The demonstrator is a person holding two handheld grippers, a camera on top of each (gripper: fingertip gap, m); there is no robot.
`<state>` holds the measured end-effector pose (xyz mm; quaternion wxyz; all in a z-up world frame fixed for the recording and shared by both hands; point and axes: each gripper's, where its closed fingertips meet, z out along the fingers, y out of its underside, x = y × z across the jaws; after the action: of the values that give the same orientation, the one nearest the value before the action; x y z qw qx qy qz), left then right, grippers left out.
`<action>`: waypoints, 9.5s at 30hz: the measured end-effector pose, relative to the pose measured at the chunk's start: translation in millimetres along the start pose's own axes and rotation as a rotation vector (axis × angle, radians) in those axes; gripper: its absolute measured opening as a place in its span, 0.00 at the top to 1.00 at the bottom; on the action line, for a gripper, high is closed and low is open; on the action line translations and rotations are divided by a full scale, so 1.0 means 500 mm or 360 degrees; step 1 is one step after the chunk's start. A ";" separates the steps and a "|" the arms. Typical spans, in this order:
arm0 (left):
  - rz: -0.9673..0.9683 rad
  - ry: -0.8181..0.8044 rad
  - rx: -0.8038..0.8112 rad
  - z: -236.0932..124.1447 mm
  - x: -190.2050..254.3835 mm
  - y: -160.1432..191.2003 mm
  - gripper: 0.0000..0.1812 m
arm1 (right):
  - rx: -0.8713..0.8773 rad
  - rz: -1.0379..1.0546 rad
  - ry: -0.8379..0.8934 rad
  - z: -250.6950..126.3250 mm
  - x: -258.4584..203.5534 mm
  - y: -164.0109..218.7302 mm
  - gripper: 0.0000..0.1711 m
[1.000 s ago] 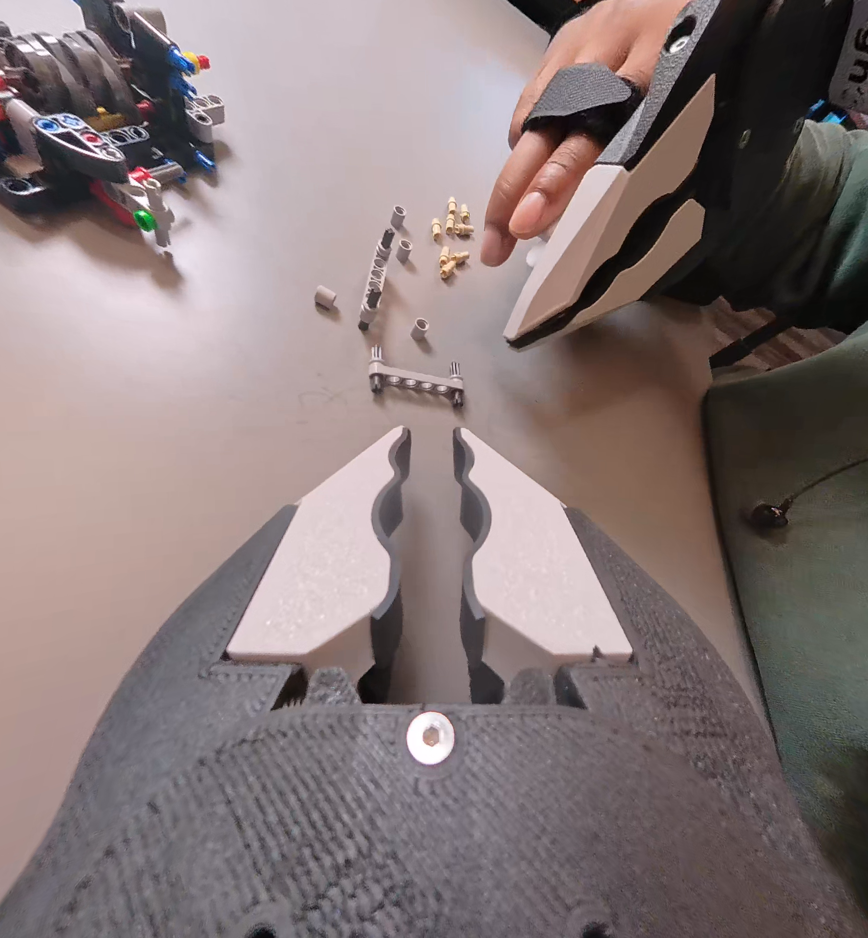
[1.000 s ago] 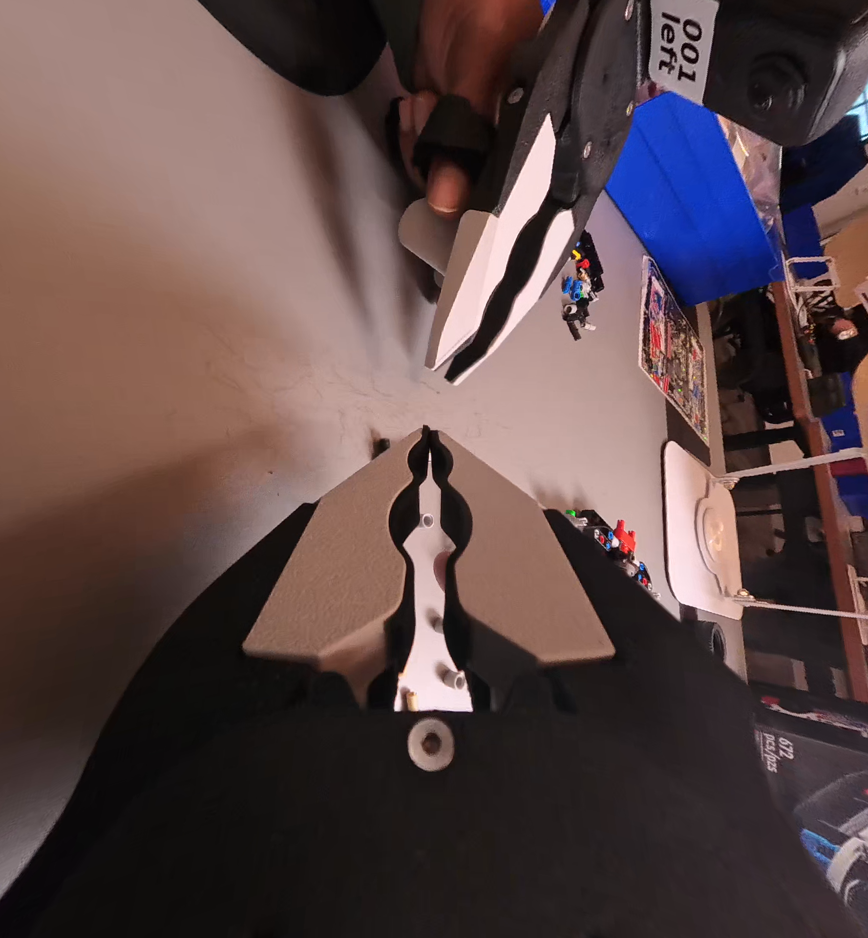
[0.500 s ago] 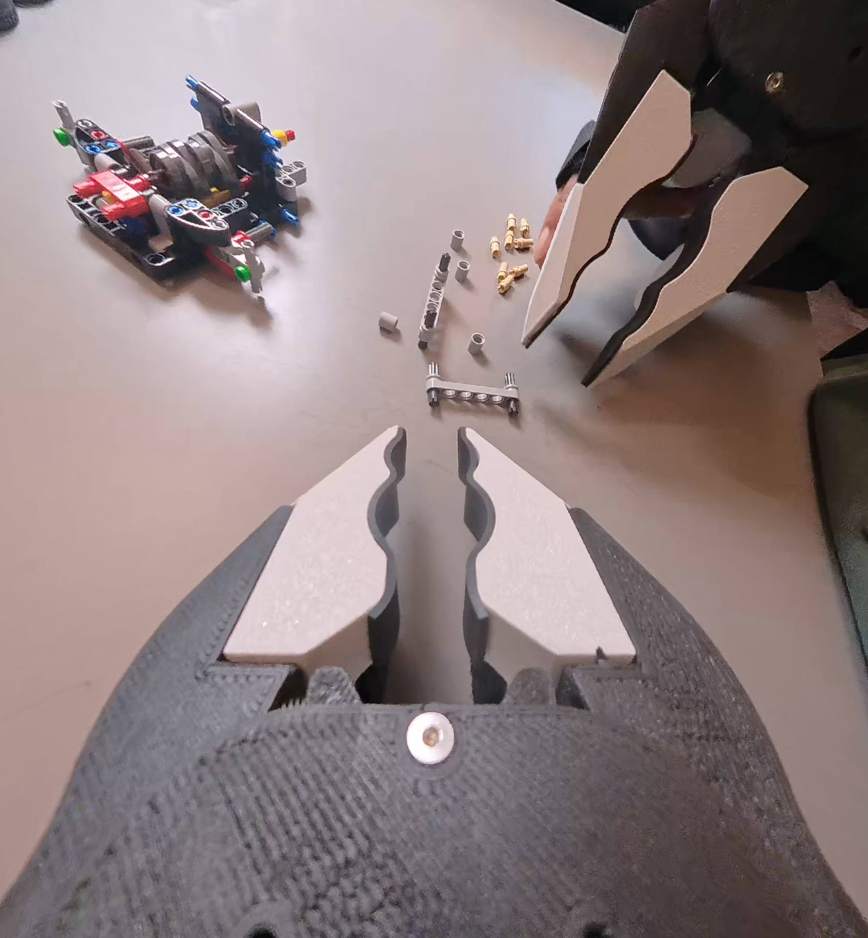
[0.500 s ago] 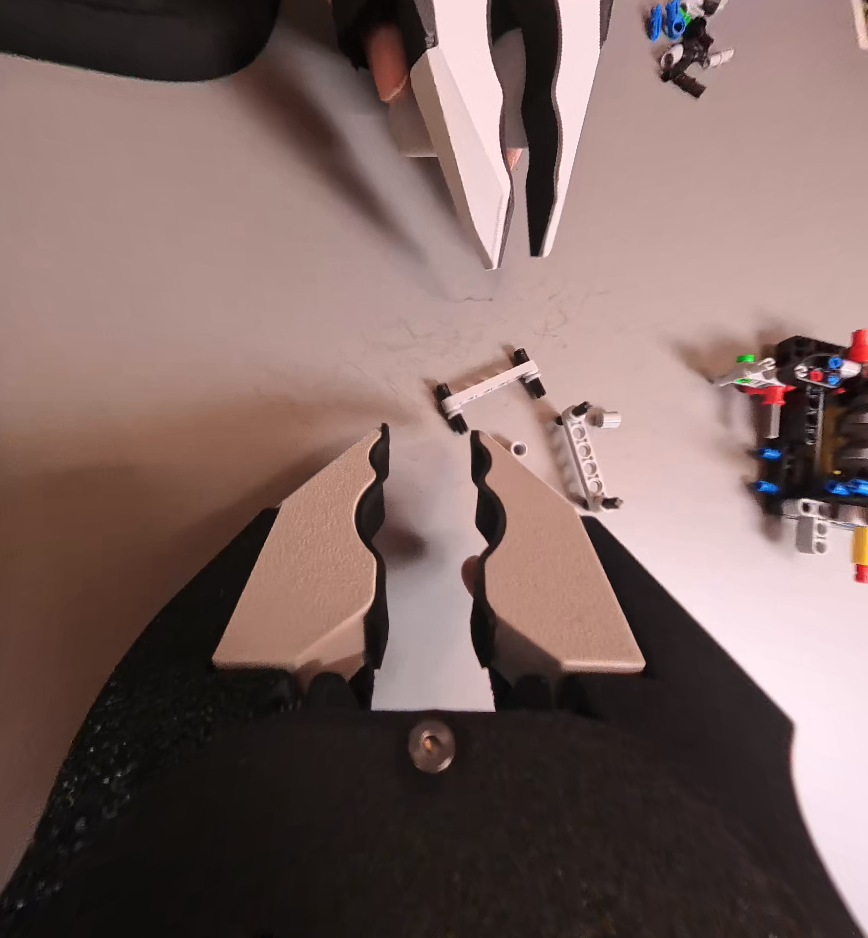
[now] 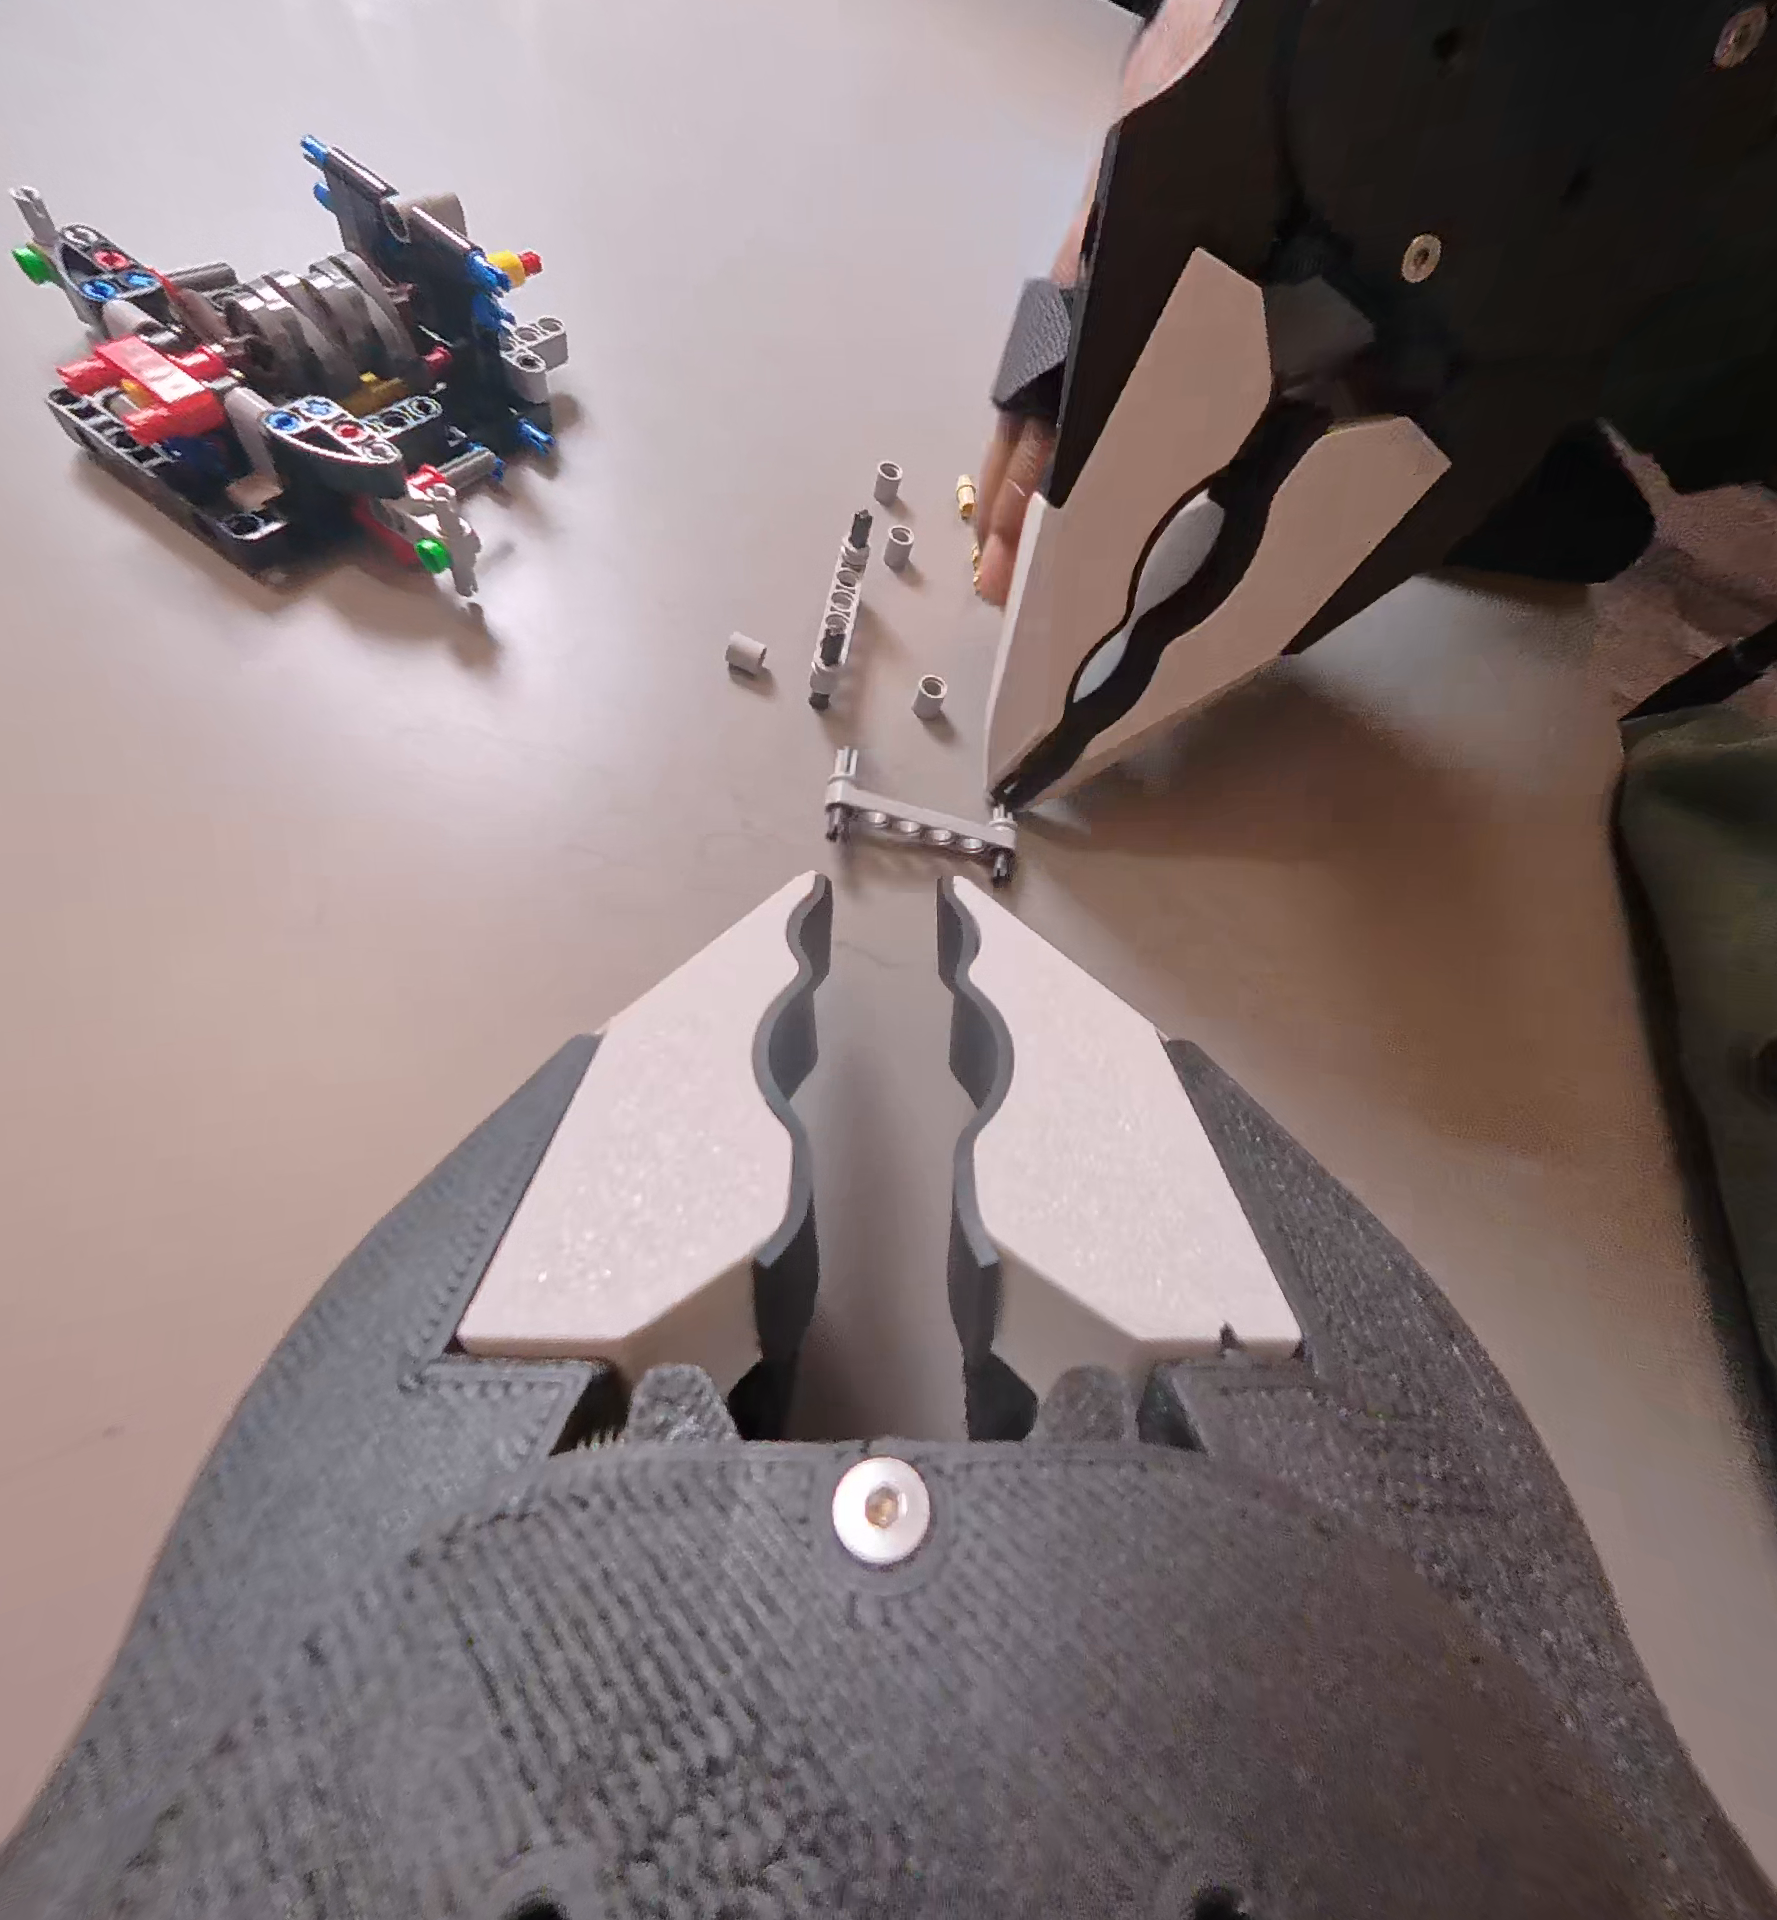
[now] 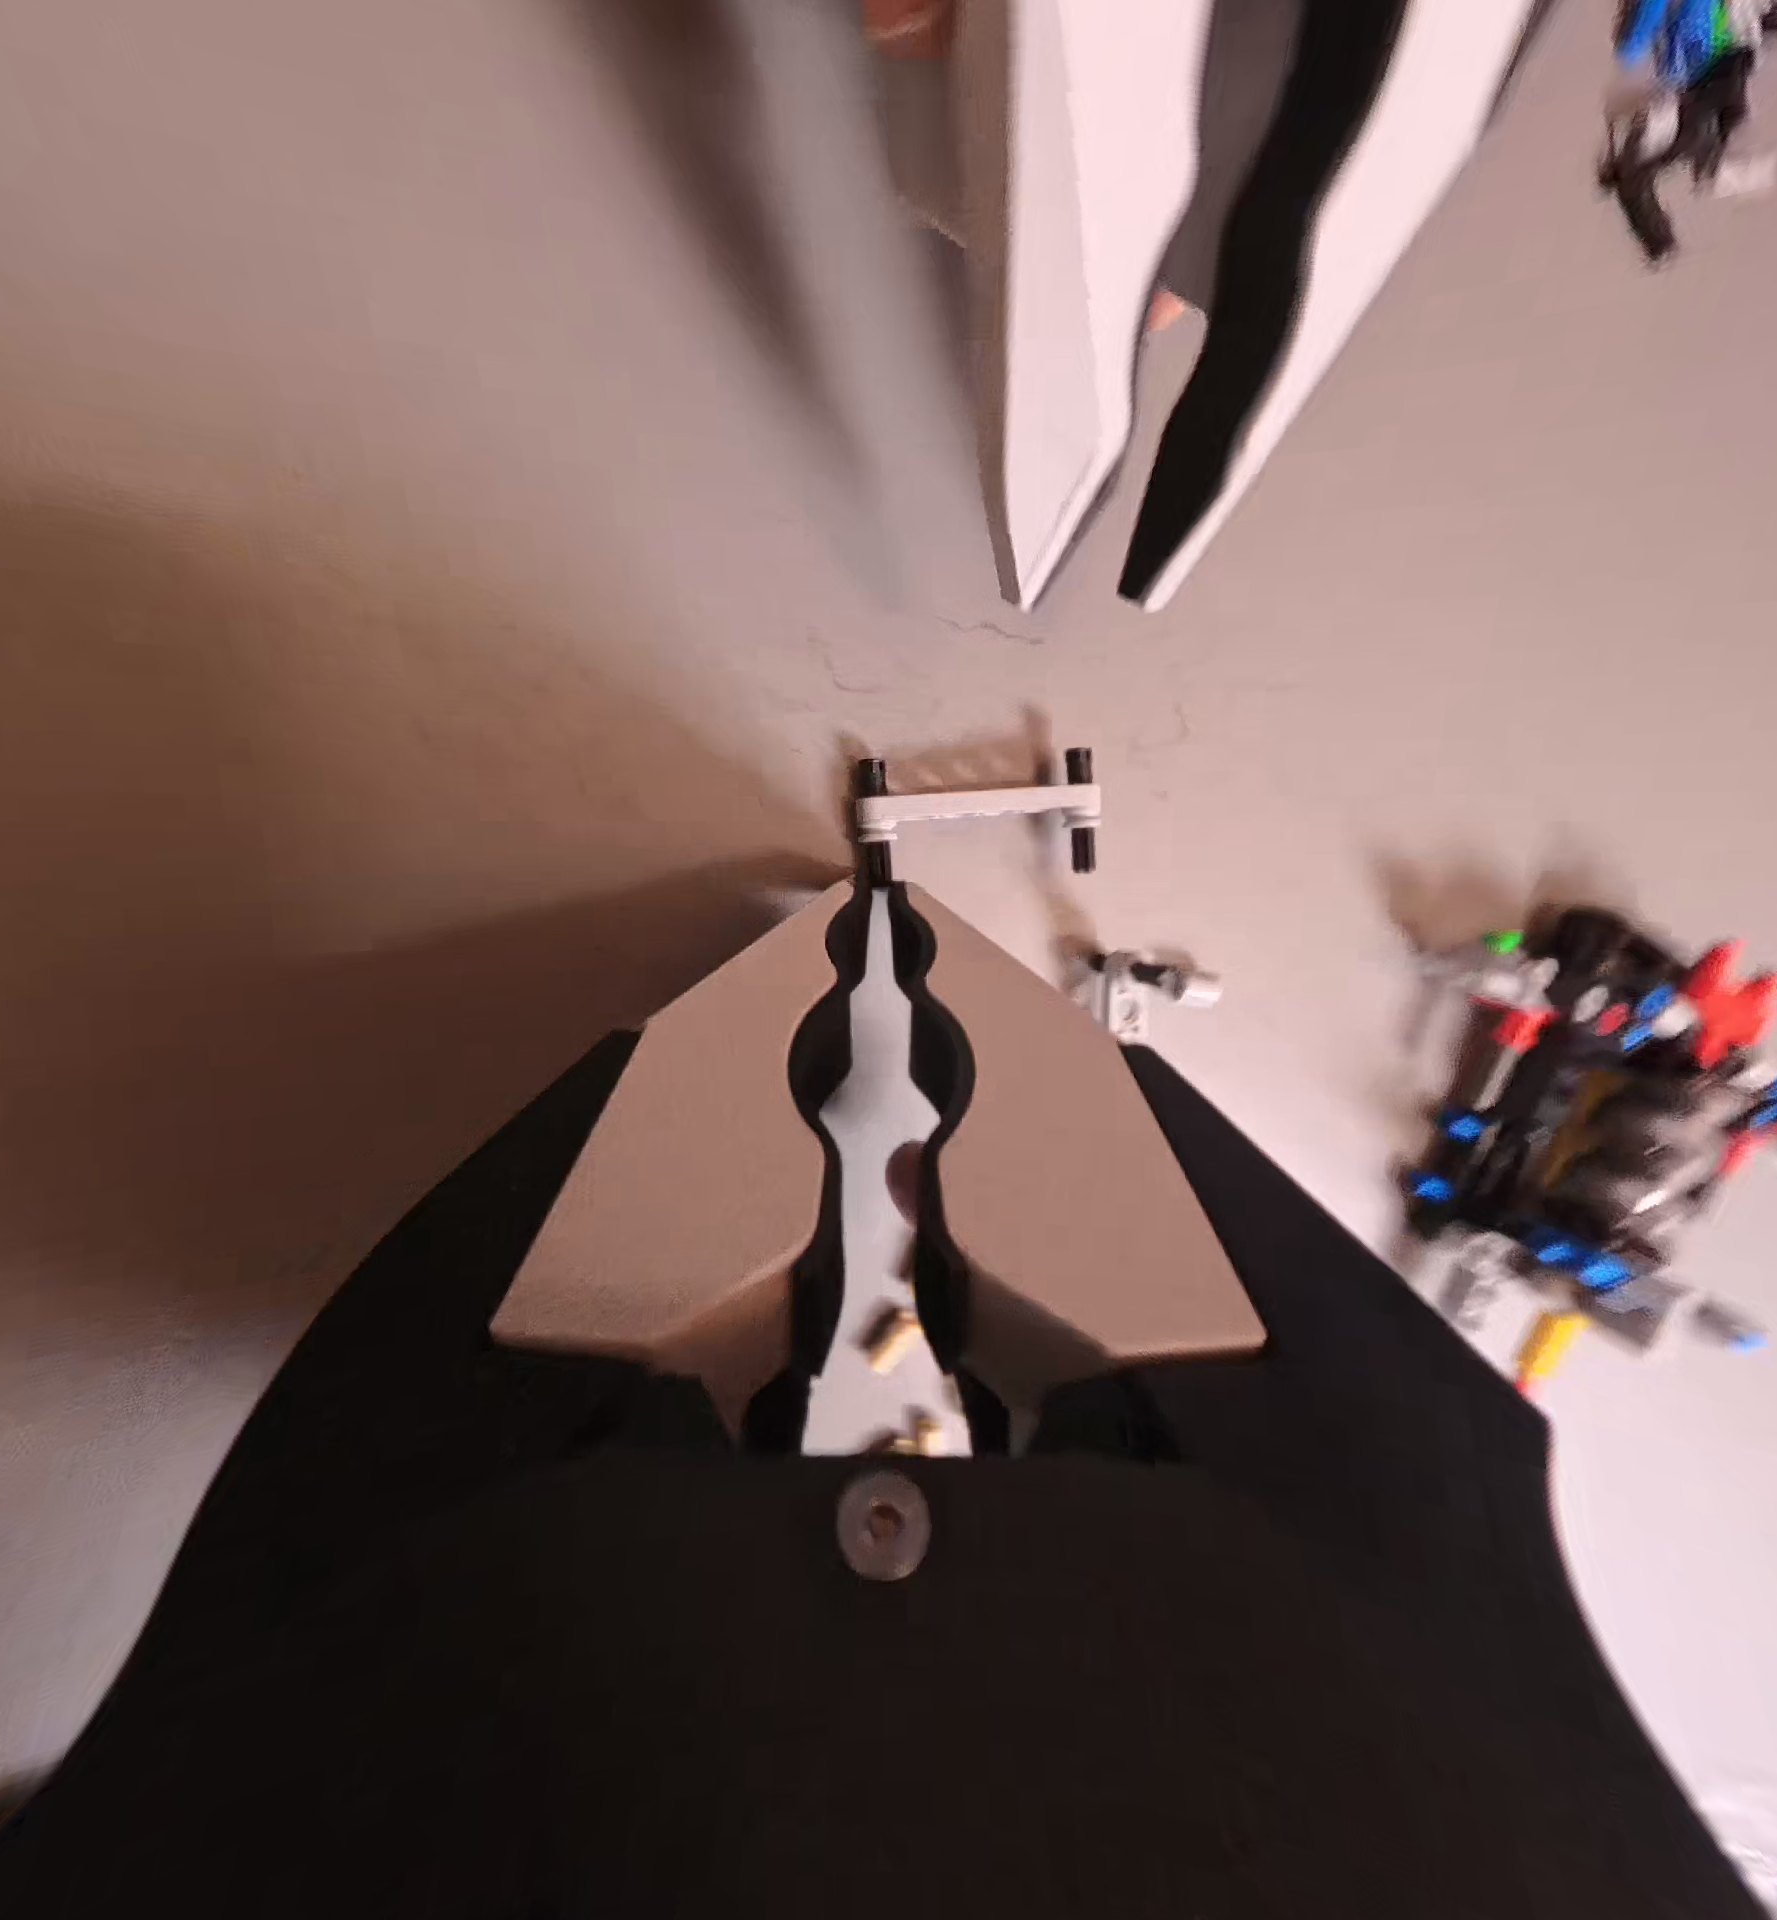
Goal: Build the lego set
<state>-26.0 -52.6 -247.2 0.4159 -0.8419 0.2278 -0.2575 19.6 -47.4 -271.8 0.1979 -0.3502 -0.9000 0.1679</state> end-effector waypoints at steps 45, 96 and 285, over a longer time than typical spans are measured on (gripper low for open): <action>0.0415 -0.0058 -0.0115 0.018 0.024 0.024 0.95 | 0.0476 0.0298 0.0482 -0.076 0.073 0.051 0.94; 0.1139 -0.0140 -0.0131 0.068 0.082 0.016 0.99 | 0.0609 0.0666 -0.0157 -0.047 0.016 -0.015 0.97; 0.0064 -0.0116 -0.0050 -0.118 -0.062 0.045 0.96 | 0.0949 0.0606 -0.0100 -0.054 0.000 -0.135 0.91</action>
<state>-90.3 -81.1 -242.5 0.4158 -0.8523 0.2334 -0.2148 -5.3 -90.2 -218.6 0.2289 -0.4333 -0.7356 0.4677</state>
